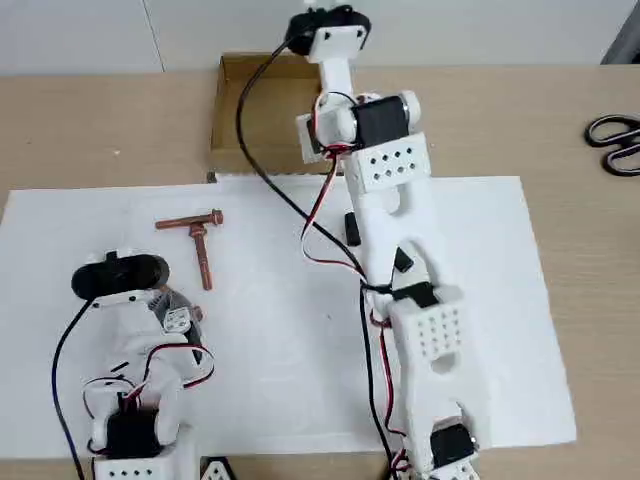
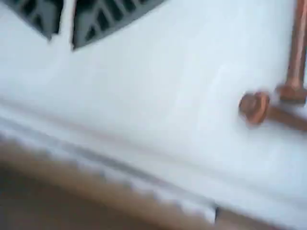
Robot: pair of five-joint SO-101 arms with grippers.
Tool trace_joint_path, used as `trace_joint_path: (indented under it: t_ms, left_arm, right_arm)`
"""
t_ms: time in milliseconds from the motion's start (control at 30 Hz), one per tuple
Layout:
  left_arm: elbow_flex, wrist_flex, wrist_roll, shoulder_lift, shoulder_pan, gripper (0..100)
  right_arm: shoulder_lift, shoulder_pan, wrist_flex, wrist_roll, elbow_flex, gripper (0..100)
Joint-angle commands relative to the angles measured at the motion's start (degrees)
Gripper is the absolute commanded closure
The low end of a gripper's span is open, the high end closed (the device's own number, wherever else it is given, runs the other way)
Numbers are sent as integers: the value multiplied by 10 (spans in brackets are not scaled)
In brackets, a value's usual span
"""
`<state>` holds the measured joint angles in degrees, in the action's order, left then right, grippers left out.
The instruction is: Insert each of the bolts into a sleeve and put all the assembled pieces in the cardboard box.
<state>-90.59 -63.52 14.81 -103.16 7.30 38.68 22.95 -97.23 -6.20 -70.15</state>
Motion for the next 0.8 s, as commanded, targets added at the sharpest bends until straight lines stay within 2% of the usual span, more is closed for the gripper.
trace_joint_path:
  t_ms: [0, 100, 200, 467, 633, 767]
  left_arm:
    - [5, 0, 2, -7, 3, 994]
    - [5, 0, 2, -7, 3, 994]
    - [6, 0, 2, -7, 1, 994]
    - [6, 1, 1, -7, -1, 994]
    - [6, 1, 1, -7, -1, 994]
    - [6, 5, 1, -7, -1, 994]
  right_arm:
    - [-137, 7, -1, -8, 168, 980]
    - [-191, 7, 5, -8, 286, 980]
    - [-211, -3, 6, -8, 344, 980]
    - [-166, -22, 6, -4, 355, 976]
    - [-131, -22, 6, -4, 355, 853]
    - [-111, -22, 7, -4, 355, 837]
